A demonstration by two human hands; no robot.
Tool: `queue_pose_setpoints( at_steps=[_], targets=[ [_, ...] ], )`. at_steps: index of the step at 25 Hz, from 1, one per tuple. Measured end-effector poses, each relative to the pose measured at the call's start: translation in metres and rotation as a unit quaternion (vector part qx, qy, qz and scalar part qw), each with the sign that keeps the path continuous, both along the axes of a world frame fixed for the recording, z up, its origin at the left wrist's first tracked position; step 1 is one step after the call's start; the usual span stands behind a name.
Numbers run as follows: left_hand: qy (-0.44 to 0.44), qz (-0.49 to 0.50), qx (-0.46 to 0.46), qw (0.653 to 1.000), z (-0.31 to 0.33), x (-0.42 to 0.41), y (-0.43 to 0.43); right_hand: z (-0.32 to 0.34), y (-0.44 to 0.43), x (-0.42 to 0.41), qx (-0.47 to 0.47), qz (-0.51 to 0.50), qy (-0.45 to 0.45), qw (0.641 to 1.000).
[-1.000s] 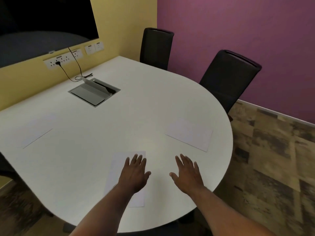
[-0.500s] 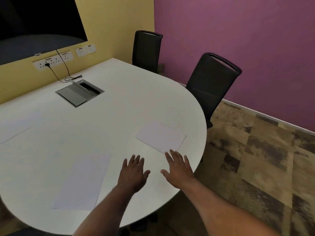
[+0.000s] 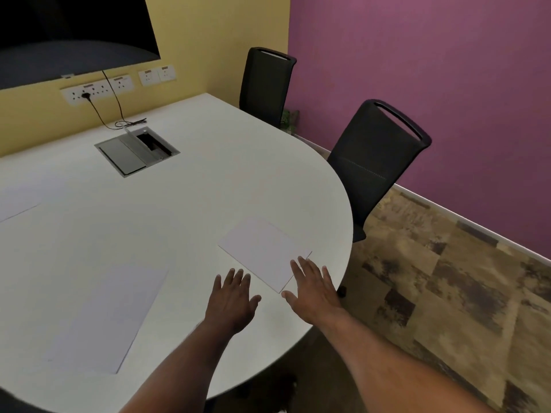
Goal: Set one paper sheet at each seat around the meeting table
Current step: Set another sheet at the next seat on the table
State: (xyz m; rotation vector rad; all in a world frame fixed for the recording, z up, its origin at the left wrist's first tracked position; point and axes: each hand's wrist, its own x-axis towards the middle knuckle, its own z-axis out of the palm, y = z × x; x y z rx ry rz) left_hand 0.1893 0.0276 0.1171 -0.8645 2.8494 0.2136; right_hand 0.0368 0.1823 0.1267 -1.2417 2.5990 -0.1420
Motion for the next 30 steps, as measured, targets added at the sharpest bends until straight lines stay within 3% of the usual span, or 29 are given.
queue_pose_setpoints(
  at_steps=[9, 16, 21, 30],
  targets=[
    [-0.027, 0.135, 0.056, 0.989, -0.055, -0.087, -0.017, -0.023, -0.048, -0.122, -0.005, 0.069, -0.035, 0.997],
    [-0.053, 0.306, 0.138, 0.941, -0.067, -0.138, -0.020, -0.038, -0.087, -0.202, -0.005, 0.106, -0.074, 0.992],
    [-0.033, 0.455, 0.207, 0.866, -0.072, -0.184, -0.015, -0.072, -0.117, -0.240, -0.004, 0.156, -0.115, 0.981],
    [0.084, 0.660, 0.299, 0.684, -0.103, -0.227, -0.014, -0.146, -0.145, -0.259, 0.070, 0.173, -0.175, 0.967]
  ],
)
